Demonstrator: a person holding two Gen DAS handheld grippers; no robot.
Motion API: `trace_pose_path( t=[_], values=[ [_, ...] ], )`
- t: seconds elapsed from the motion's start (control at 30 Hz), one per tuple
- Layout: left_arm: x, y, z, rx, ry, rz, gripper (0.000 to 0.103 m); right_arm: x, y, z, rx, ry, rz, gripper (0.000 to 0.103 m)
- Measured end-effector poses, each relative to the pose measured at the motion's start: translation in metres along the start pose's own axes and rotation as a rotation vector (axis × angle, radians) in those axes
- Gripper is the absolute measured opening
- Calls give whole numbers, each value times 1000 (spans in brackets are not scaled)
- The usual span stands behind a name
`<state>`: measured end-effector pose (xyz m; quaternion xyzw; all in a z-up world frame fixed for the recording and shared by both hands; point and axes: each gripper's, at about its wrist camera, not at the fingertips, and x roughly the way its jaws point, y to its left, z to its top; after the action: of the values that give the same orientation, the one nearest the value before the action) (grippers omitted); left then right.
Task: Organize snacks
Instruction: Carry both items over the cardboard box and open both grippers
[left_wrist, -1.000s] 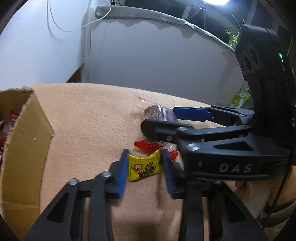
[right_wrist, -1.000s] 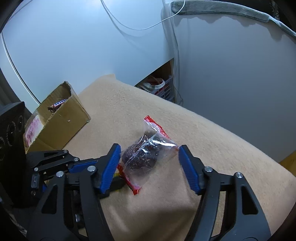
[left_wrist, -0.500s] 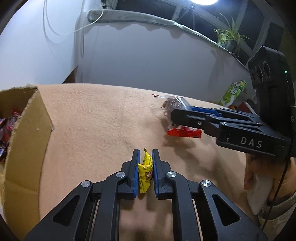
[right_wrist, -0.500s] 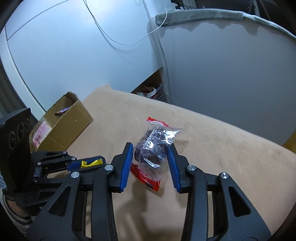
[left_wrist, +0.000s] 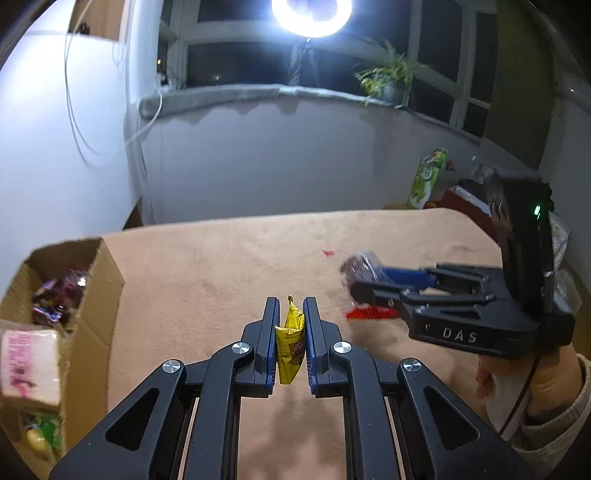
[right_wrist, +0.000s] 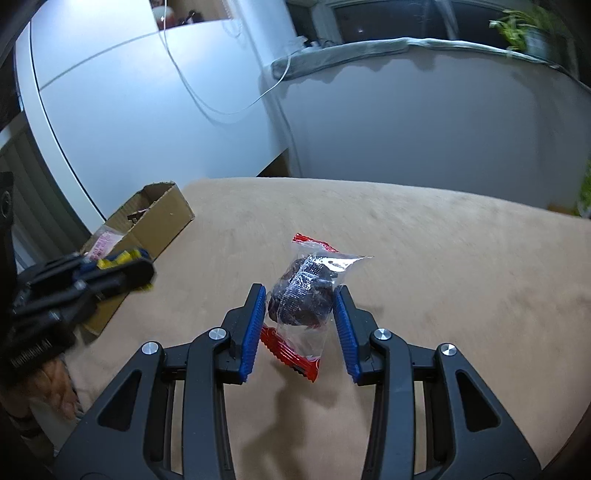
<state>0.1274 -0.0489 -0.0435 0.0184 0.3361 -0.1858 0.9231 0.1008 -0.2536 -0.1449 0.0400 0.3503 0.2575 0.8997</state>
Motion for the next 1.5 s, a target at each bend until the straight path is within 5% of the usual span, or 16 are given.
trace_pose_path(
  t=[0.5, 0.83, 1.5],
  values=[
    [-94, -28, -1, 55, -150, -21, 11, -86, 41, -11, -51, -106, -37, 39],
    [-128, -19, -12, 51, -212, -19, 11, -108, 79, -4, -100, -149, -37, 39],
    [-162, 67, -37, -80, -258, 90, 11, -49, 173, 27, -244, -96, 59, 40]
  ],
)
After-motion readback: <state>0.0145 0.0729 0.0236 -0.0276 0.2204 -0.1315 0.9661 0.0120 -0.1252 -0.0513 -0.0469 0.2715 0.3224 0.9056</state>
